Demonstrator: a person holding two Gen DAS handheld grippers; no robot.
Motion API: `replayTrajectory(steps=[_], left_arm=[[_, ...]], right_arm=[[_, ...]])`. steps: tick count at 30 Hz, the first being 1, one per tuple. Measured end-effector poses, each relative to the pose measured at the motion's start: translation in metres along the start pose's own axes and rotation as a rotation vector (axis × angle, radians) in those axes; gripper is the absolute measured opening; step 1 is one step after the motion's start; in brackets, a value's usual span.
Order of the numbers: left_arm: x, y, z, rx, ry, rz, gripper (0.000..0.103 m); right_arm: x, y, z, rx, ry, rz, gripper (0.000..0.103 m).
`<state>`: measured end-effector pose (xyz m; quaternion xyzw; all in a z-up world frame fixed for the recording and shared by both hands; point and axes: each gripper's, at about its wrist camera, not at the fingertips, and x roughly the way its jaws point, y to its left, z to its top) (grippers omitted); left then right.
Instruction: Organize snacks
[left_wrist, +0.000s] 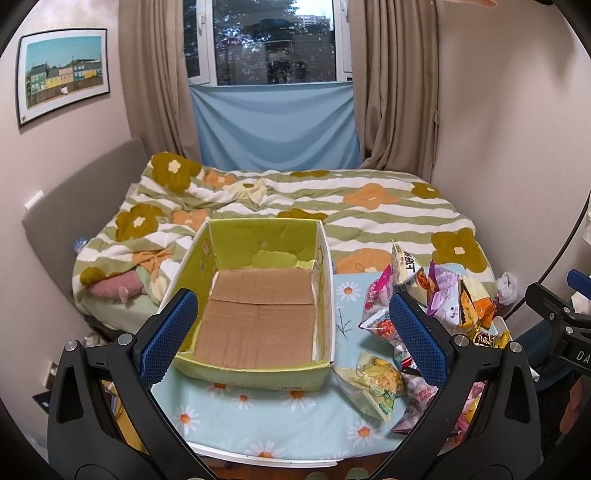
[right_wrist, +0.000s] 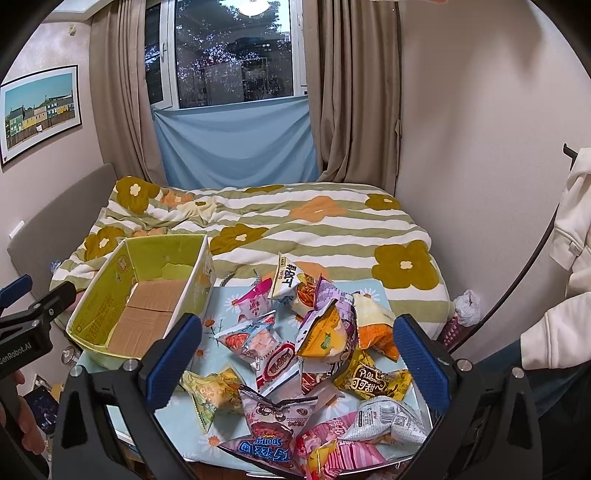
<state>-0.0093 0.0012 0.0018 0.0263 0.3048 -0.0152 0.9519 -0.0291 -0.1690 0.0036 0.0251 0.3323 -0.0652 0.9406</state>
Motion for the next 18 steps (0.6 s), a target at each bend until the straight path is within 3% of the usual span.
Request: replayTrajectory(steps=[18], left_arm=[[-0.0005, 0.0, -0.0004, 0.001, 0.001, -0.001, 0.103]], right_arm=[[-0.0014, -0.0002, 0.0, 0.001, 0.0, 0.002, 0.103]])
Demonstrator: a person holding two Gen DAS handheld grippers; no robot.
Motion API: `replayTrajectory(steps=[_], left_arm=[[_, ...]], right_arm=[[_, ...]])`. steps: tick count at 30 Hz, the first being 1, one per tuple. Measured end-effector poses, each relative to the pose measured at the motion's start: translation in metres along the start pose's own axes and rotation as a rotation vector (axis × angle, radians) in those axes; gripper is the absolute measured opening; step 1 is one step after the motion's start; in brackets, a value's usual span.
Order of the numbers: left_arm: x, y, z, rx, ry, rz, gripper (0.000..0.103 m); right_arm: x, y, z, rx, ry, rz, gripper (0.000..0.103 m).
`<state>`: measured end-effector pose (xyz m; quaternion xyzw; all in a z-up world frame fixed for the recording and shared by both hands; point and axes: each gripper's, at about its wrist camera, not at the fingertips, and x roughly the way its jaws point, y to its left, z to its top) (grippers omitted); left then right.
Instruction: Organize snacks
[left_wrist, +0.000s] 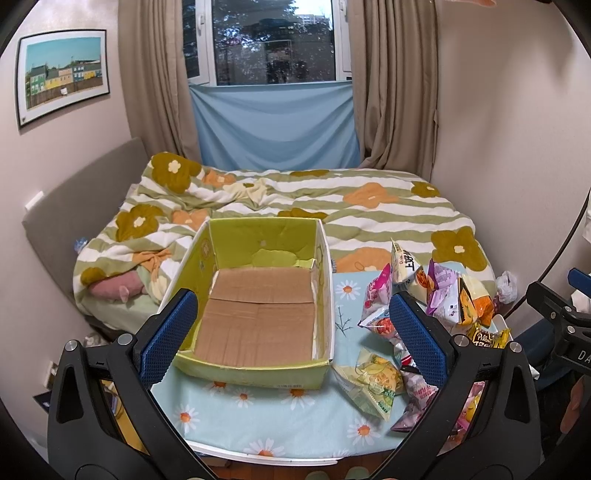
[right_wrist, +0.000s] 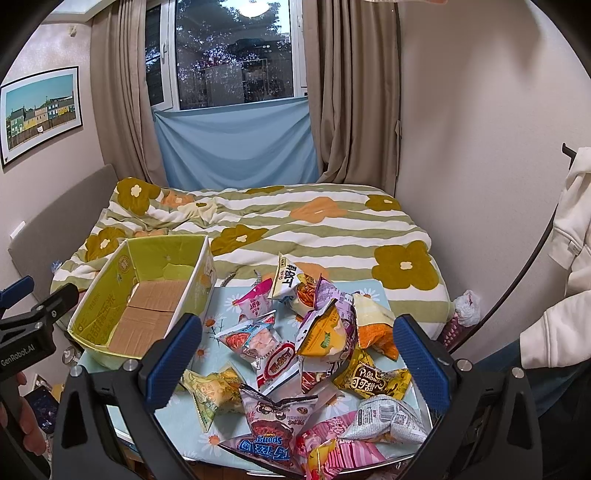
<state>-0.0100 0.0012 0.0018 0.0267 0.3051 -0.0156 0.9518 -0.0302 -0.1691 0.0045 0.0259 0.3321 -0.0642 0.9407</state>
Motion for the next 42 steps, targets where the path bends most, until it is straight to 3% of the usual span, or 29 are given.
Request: replayTrajectory(steps=[26, 34, 42], left_arm=[[-0.003, -0.001, -0.001, 0.005, 0.0, 0.001, 0.103], [0.006, -0.008, -0.004, 0.037, 0.083, -0.083, 0.103], [0.03, -0.059, -0.039, 0.072, 0.198, -0.168, 0.103]], right_arm=[[-0.003, 0.002, -0.003, 0.004, -0.007, 0.008, 0.103], [-0.018, -0.017, 0.007, 0.057, 0.01, -0.039, 0.103], [0.001, -0.069, -0.023, 0.128, 0.112, -0.103, 0.103]])
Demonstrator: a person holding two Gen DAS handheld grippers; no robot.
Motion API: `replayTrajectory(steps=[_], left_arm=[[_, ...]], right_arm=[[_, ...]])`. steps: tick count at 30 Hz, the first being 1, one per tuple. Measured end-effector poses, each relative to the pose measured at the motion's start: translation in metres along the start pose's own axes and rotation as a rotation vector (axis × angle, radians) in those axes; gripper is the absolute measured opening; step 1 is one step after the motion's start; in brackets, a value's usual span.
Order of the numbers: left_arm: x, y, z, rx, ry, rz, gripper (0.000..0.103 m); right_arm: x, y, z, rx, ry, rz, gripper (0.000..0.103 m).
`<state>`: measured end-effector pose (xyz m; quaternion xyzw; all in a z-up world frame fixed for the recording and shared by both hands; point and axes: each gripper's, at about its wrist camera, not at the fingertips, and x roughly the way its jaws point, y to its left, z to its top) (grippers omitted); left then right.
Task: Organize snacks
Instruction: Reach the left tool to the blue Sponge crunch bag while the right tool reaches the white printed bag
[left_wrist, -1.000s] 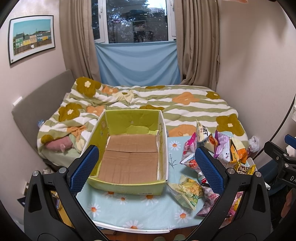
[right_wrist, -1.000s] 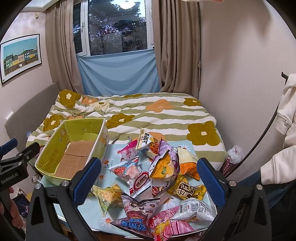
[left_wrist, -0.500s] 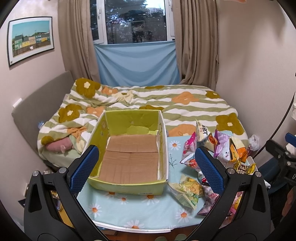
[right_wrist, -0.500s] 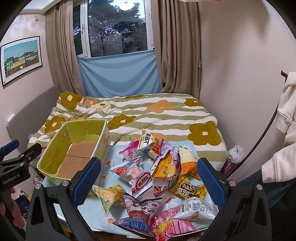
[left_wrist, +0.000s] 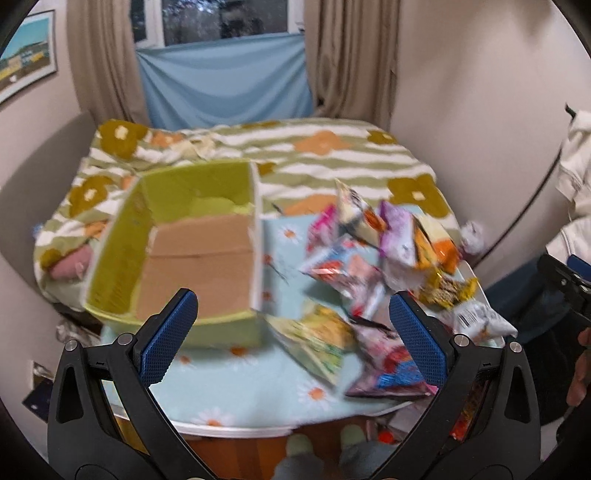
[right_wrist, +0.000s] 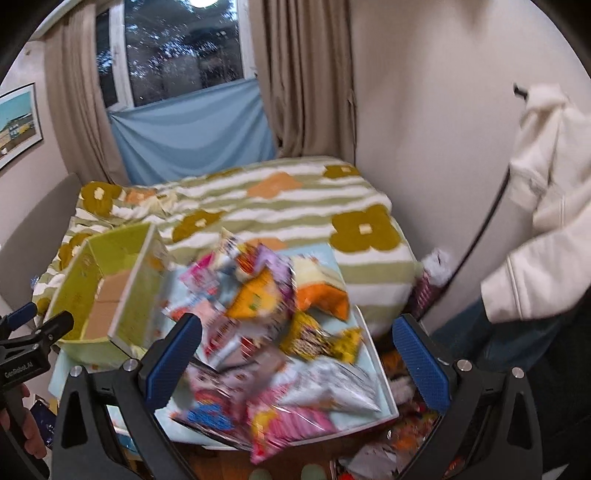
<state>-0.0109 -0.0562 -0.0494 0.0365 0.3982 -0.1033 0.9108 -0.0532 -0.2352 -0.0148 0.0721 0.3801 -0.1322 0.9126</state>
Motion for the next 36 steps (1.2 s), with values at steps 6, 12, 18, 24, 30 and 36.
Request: replayTrajectory(steps=[6, 12, 18, 24, 30, 36], left_arm=[[0.035, -0.051, -0.025, -0.008, 0.094, -0.034, 0.103], [0.071, -0.088, -0.047, -0.02, 0.167, -0.029, 0.103], [0.107, -0.109, -0.063, -0.037, 0.235, -0.009, 0.1], [0.13, -0.115, -0.077, -0.034, 0.302, 0.004, 0.093], [0.143, -0.116, -0.086, -0.041, 0.347, -0.014, 0.074], [0.149, -0.116, -0.092, -0.028, 0.367, -0.01, 0.054]], right_arm=[[0.037, -0.046, -0.018, 0.001, 0.097, 0.042, 0.103], [0.074, -0.072, -0.039, -0.044, 0.182, 0.129, 0.103], [0.113, -0.077, -0.059, -0.134, 0.28, 0.24, 0.103], [0.136, -0.077, -0.07, -0.232, 0.336, 0.342, 0.103], [0.155, -0.074, -0.075, -0.319, 0.386, 0.413, 0.103], [0.172, -0.073, -0.078, -0.347, 0.419, 0.45, 0.103]])
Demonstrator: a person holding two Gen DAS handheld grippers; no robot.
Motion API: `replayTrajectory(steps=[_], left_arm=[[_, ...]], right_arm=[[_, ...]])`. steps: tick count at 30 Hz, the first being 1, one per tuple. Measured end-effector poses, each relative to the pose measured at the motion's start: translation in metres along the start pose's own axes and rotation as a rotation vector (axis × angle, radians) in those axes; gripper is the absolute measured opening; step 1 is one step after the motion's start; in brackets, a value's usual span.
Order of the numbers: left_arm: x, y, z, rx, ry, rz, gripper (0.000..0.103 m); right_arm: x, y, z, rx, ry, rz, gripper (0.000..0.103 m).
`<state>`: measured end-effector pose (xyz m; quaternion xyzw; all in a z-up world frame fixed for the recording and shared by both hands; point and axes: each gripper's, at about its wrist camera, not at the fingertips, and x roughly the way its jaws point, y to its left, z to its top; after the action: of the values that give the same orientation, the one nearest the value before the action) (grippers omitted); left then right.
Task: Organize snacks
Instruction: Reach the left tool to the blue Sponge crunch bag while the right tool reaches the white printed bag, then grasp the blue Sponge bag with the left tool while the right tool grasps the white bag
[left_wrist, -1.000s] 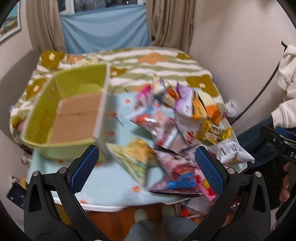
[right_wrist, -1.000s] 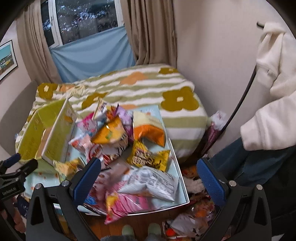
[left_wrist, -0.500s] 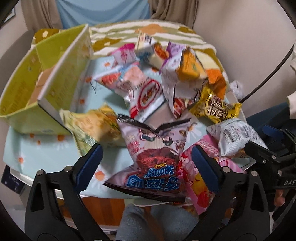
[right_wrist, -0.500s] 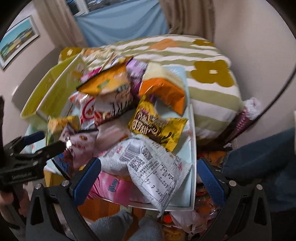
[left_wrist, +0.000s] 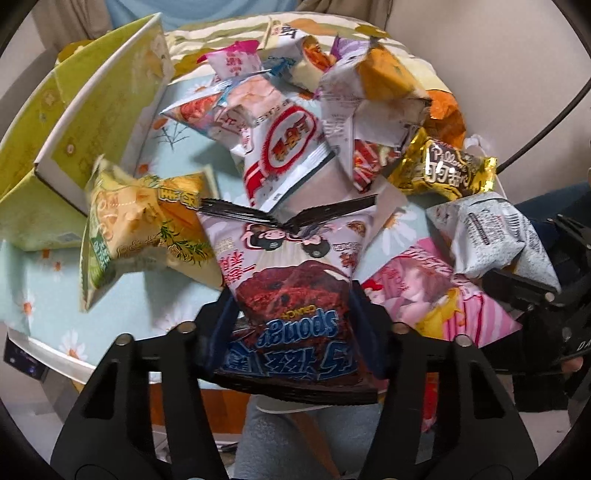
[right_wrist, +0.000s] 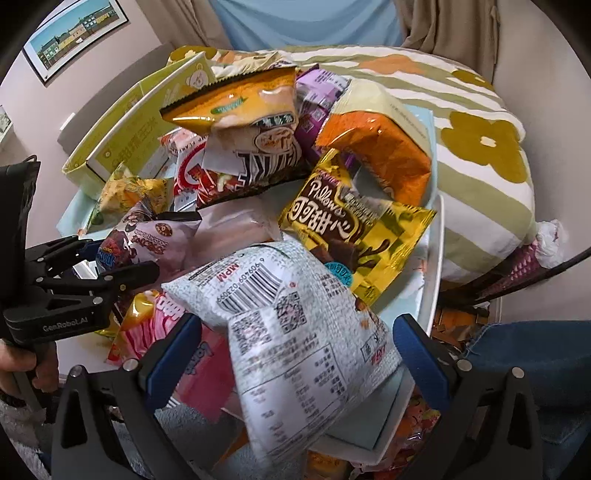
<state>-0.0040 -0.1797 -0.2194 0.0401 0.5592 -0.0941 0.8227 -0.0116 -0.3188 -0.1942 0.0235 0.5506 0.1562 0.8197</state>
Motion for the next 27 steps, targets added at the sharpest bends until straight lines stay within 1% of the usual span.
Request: replayTrajectory(steps=[2, 7, 9, 10, 11, 12, 13, 15, 17, 18, 19, 23, 26, 27], left_arm=[[0.0, 0.005, -0.001, -0.013, 0.0, -0.017, 0.053], [-0.004, 0.007, -0.001, 0.004, -0.006, -0.006, 0.053], [-0.003, 0.007, 0.001, 0.017, -0.012, 0.002, 0.052], [-0.004, 0.006, 0.001, 0.025, -0.017, 0.009, 0.052], [-0.005, 0.005, 0.0, 0.031, -0.021, 0.018, 0.052], [-0.006, 0.004, -0.001, 0.039, -0.024, 0.026, 0.052], [-0.007, 0.004, -0.002, 0.045, -0.027, 0.033, 0.051], [-0.009, 0.004, -0.002, 0.05, -0.031, 0.034, 0.051], [-0.011, 0.005, -0.003, 0.051, -0.034, 0.033, 0.051], [-0.013, 0.006, -0.004, 0.05, -0.038, 0.032, 0.051], [-0.014, 0.006, -0.004, 0.05, -0.043, 0.031, 0.05], [-0.023, 0.006, -0.003, 0.057, -0.058, 0.037, 0.05], [-0.031, 0.006, -0.001, 0.063, -0.077, 0.041, 0.05], [-0.033, 0.007, -0.003, 0.062, -0.081, 0.04, 0.05]], right_arm=[[0.002, -0.003, 0.001, 0.006, 0.0, 0.017, 0.103], [0.009, -0.007, 0.003, 0.005, 0.007, 0.052, 0.102], [0.013, -0.009, 0.004, 0.001, 0.009, 0.053, 0.099], [0.014, -0.008, 0.003, 0.0, 0.009, 0.055, 0.095], [0.015, -0.009, 0.003, 0.0, 0.01, 0.057, 0.086], [0.017, -0.01, 0.003, -0.002, 0.015, 0.054, 0.082], [0.015, -0.007, 0.001, -0.002, 0.016, 0.049, 0.07], [0.016, -0.009, 0.0, 0.001, 0.02, 0.04, 0.065], [0.011, -0.009, -0.002, -0.007, 0.001, 0.029, 0.052], [0.008, -0.007, -0.001, -0.018, -0.01, 0.024, 0.049], [0.005, -0.004, -0.001, -0.025, -0.016, 0.019, 0.043], [0.0, 0.002, 0.001, -0.03, -0.027, 0.006, 0.035], [-0.007, 0.004, 0.001, -0.029, -0.058, -0.009, 0.028], [-0.011, 0.005, 0.002, -0.025, -0.068, -0.006, 0.028]])
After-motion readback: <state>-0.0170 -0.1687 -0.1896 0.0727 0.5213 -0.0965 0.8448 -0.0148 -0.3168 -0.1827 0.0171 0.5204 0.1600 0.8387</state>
